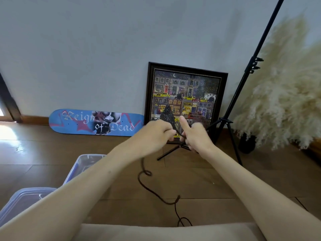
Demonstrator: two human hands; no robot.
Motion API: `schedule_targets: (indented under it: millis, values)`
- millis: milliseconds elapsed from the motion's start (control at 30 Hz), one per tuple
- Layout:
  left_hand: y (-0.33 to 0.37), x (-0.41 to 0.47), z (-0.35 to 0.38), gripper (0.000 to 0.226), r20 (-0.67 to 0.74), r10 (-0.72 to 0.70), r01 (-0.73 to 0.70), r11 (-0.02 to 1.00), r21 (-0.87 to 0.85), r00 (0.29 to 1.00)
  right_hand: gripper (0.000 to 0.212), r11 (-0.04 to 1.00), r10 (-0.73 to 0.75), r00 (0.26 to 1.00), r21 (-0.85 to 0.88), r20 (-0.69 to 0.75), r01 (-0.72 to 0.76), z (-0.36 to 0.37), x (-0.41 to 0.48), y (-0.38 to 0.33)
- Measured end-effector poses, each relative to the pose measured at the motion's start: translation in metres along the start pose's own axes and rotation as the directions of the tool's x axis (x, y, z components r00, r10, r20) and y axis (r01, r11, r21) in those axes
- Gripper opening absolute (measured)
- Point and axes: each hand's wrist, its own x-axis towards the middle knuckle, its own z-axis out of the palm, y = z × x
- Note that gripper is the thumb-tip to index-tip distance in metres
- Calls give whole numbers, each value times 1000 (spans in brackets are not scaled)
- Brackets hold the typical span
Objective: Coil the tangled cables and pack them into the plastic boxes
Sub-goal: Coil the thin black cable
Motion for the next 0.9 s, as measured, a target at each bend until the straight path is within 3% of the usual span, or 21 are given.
schedule_targets:
  millis: [33,67,100,133,233,300,367,433,500,600,700,900]
  values:
    - [-9,1,-3,31,-120,186,-136,930,341,975,79,996,85,980,-23,179,-82,0,-3,-1]
    - [-14,0,-6,33,-116,314,-200,808,555,942,87,988,155,929,-53,335,-146,1,-7,-2]
    - [-18,0,-8,36,-126,379,-215,735,643,917,93,982,188,872,-66,452,-178,2,-10,-3]
    - [-20,1,-10,39,-147,411,-225,725,651,900,97,980,188,822,-46,538,-193,3,-12,-5]
    - [-18,3,-17,29,-230,382,-211,817,536,895,101,963,101,700,108,707,-248,-1,-15,-10]
    - [-20,5,-23,22,-246,256,-137,899,417,935,102,946,31,626,179,780,-271,-7,-16,-13]
    - [-23,4,-26,16,-172,119,-87,979,182,978,103,937,-13,564,208,826,-282,-11,-17,-15]
    - [-26,6,-28,12,-113,46,-55,995,-84,993,103,926,-53,520,237,852,-295,-14,-18,-17]
    - [-26,6,-28,13,-61,-18,-1,955,-297,998,95,906,-87,483,271,871,-326,-18,-18,-17]
    - [-22,3,-30,15,-13,-59,46,875,-482,998,64,881,-138,462,322,876,-346,-23,-20,-19]
    - [-22,1,-27,12,13,-132,114,799,-590,991,45,834,-186,522,414,832,-363,-24,-21,-20]
    - [-24,6,2,18,107,-233,221,551,-805,967,46,630,-263,608,611,749,-479,-20,-20,-19]
